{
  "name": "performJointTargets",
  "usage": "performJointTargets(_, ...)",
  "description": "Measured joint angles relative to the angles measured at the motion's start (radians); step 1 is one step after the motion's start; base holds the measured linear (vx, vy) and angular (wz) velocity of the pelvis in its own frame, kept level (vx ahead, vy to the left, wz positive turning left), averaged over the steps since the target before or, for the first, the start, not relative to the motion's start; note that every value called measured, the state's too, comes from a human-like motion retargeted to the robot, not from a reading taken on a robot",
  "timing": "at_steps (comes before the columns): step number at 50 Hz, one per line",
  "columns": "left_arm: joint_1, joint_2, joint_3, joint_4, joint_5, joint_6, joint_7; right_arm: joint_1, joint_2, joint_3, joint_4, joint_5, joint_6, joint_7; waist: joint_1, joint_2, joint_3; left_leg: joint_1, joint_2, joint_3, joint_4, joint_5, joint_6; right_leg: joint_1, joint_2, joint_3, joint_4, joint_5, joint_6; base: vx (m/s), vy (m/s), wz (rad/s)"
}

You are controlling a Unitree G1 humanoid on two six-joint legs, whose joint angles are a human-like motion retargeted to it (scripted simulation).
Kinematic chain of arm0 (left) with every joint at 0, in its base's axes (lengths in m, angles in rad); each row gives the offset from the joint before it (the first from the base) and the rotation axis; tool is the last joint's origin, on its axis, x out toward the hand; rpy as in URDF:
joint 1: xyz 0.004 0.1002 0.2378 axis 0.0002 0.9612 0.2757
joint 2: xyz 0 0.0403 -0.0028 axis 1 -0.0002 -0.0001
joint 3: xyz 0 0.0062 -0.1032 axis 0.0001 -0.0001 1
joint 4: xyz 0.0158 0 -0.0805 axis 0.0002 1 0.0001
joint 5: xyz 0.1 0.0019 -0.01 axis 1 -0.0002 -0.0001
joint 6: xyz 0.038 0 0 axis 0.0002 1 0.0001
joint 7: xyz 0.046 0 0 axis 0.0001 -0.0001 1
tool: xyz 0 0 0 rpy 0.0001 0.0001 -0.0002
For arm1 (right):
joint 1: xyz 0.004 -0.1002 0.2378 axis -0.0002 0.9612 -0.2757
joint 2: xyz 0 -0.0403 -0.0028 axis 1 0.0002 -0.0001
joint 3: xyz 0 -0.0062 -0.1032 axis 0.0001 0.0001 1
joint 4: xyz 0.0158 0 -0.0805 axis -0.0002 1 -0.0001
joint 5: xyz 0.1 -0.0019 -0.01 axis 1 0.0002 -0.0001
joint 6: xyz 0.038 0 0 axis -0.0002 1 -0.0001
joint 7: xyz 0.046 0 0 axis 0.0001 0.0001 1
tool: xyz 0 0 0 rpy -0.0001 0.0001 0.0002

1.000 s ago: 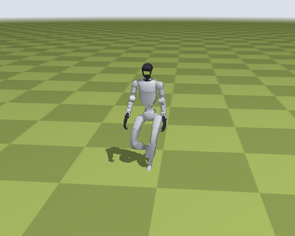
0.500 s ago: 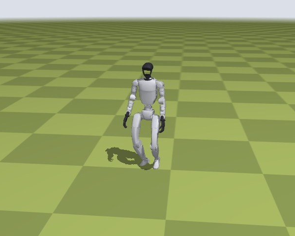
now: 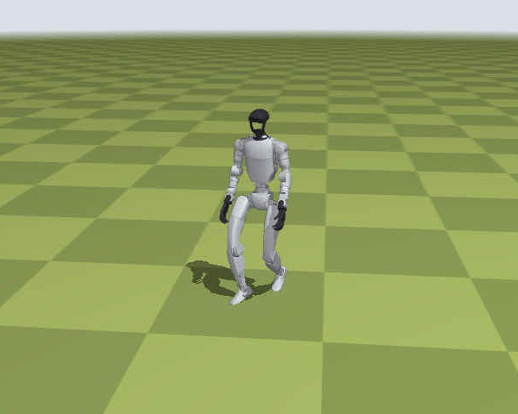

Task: Walk

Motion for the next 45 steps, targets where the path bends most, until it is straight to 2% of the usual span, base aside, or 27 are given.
performJointTargets(2, 0.010, 0.001, -0.001, -0.015, -0.005, 0.006, -0.004, 0.018, -0.007, -0.013, -0.010, 0.016, -0.001, -0.010, 0.010, 0.014, 0.004, -0.066, 0.063, 0.010, 0.204, 0.053, 0.005, 0.046, 0.024, -0.002, 0.038, -0.054, -0.042, 1.08, -0.06, 0.06)
performJointTargets(5, 0.030, -0.013, 0.008, 0.017, -0.008, 0.033, -0.003, 0.028, -0.016, -0.025, -0.028, 0.022, -0.004, -0.021, 0.031, 0.013, 0.015, -0.191, 0.162, 0.033, 0.424, 0.007, 0.064, 0.133, 0.037, 0.000, 0.126, -0.278, -0.124, 1.10, -0.07, 0.13)
performJointTargets(8, 0.033, -0.040, 0.018, 0.130, 0.003, 0.063, -0.027, -0.003, -0.029, -0.031, -0.046, 0.005, -0.010, -0.005, 0.047, -0.014, 0.041, -0.284, 0.186, 0.080, 0.340, -0.129, 0.103, 0.275, 0.024, 0.017, 0.119, -0.403, -0.132, 1.11, -0.03, 0.15)
performJointTargets(10, 0.051, -0.059, 0.018, 0.211, 0.017, 0.075, -0.049, -0.021, -0.036, -0.028, -0.064, -0.001, -0.016, 0.009, 0.062, -0.031, 0.045, -0.310, 0.172, 0.125, 0.138, -0.172, 0.089, 0.373, 0.011, 0.021, 0.081, -0.433, -0.115, 1.11, 0.03, 0.06)
performJointTargets(13, 0.075, -0.081, 0.013, 0.313, 0.033, 0.093, -0.072, -0.053, -0.060, -0.017, -0.083, -0.006, -0.021, 0.029, 0.058, -0.067, 0.027, -0.290, 0.076, 0.177, -0.303, -0.092, 0.033, 0.465, -0.040, 0.021, 0.051, -0.427, -0.073, 1.07, 0.07, 0.29)
performJointTargets(15, 0.086, -0.088, 0.009, 0.362, 0.037, 0.102, -0.081, -0.076, -0.079, -0.013, -0.091, -0.011, -0.021, 0.039, 0.048, -0.100, 0.012, -0.244, -0.005, 0.199, -0.552, -0.011, 0.024, 0.483, -0.098, 0.023, 0.106, -0.413, -0.049, 1.02, 0.09, 0.30)
performJointTargets(18, 0.107, -0.091, 0.008, 0.405, 0.024, 0.116, -0.088, -0.084, -0.092, -0.012, -0.098, -0.016, -0.020, 0.045, 0.036, -0.132, -0.007, -0.237, -0.066, 0.200, -0.538, 0.011, 0.072, 0.465, -0.188, 0.034, 0.304, -0.296, -0.026, 0.99, 0.11, 0.15)
performJointTargets(20, 0.103, -0.088, 0.013, 0.423, 0.013, 0.123, -0.100, -0.091, -0.095, -0.014, -0.096, -0.016, -0.011, 0.058, 0.019, -0.172, 0.000, -0.206, -0.136, 0.205, -0.503, 0.000, 0.131, 0.411, -0.288, 0.071, 0.512, -0.136, -0.012, 0.95, 0.16, 0.19)
performJointTargets(22, 0.088, -0.079, 0.010, 0.417, 0.013, 0.126, -0.107, -0.097, -0.083, -0.017, -0.086, -0.022, 0.001, 0.066, -0.007, -0.207, 0.013, -0.171, -0.198, 0.202, -0.462, -0.049, 0.190, 0.331, -0.383, 0.113, 0.697, -0.006, -0.027, 0.91, 0.16, 0.31)
performJointTargets(25, 0.044, -0.062, -0.005, 0.377, 0.030, 0.128, -0.100, -0.101, -0.054, -0.013, -0.057, -0.044, 0.018, 0.076, -0.048, -0.222, 0.031, -0.096, -0.252, 0.169, -0.439, -0.102, 0.224, 0.196, -0.455, 0.152, 0.851, -0.038, -0.078, 0.85, 0.12, 0.35)
performJointTargets(28, -0.020, -0.042, -0.014, 0.309, 0.037, 0.120, -0.079, -0.093, -0.022, 0.005, -0.022, -0.073, 0.026, 0.087, -0.079, -0.194, 0.038, 0.003, -0.249, 0.122, -0.482, -0.118, 0.192, 0.073, -0.431, 0.121, 0.802, -0.182, -0.111, 0.80, 0.00, 0.20)
performJointTargets(31, -0.075, -0.015, -0.023, 0.224, 0.033, 0.086, -0.059, -0.059, -0.004, 0.025, -0.002, -0.090, 0.024, 0.095, -0.104, -0.158, 0.031, 0.082, -0.216, 0.090, -0.510, -0.127, 0.145, -0.002, -0.363, 0.061, 0.589, -0.241, -0.089, 0.75, -0.07, 0.15)
performJointTargets(35, -0.136, 0.036, -0.030, 0.107, 0.028, 0.026, -0.040, -0.011, 0.003, 0.034, 0.015, -0.089, 0.021, 0.099, -0.107, -0.100, 0.007, 0.145, -0.134, 0.087, -0.491, -0.164, 0.100, -0.033, -0.201, 0.014, 0.154, -0.133, 0.009, 0.70, -0.08, -0.12)
performJointTargets(38, -0.165, 0.071, -0.023, 0.036, 0.016, -0.005, -0.028, 0.013, -0.002, 0.030, 0.032, -0.080, 0.019, 0.108, -0.093, -0.056, -0.012, 0.146, -0.060, 0.092, -0.387, -0.182, 0.067, 0.002, -0.083, 0.006, -0.101, -0.028, 0.046, 0.66, -0.08, -0.30)
performJointTargets(40, -0.165, 0.080, -0.012, 0.002, 0.008, -0.018, -0.019, 0.032, -0.006, 0.026, 0.044, -0.072, 0.021, 0.112, -0.087, -0.043, -0.023, 0.134, -0.029, 0.086, -0.281, -0.168, 0.045, 0.003, -0.047, 0.019, -0.106, -0.014, 0.035, 0.67, -0.09, -0.22)
performJointTargets(42, -0.152, 0.081, 0.004, -0.025, -0.006, -0.019, -0.011, 0.042, -0.012, 0.020, 0.058, -0.058, 0.025, 0.120, -0.078, -0.021, -0.027, 0.101, 0.016, 0.070, -0.121, -0.110, 0.014, 0.013, -0.005, 0.031, -0.059, -0.036, -0.006, 0.68, -0.10, -0.21)
performJointTargets(45, -0.116, 0.066, 0.023, -0.045, -0.028, -0.004, -0.005, 0.043, -0.024, 0.011, 0.072, -0.044, 0.034, 0.133, -0.064, 0.013, -0.018, 0.012, 0.124, 0.059, 0.174, 0.055, -0.010, 0.037, 0.054, 0.032, 0.035, -0.154, -0.097, 0.67, -0.12, -0.12)
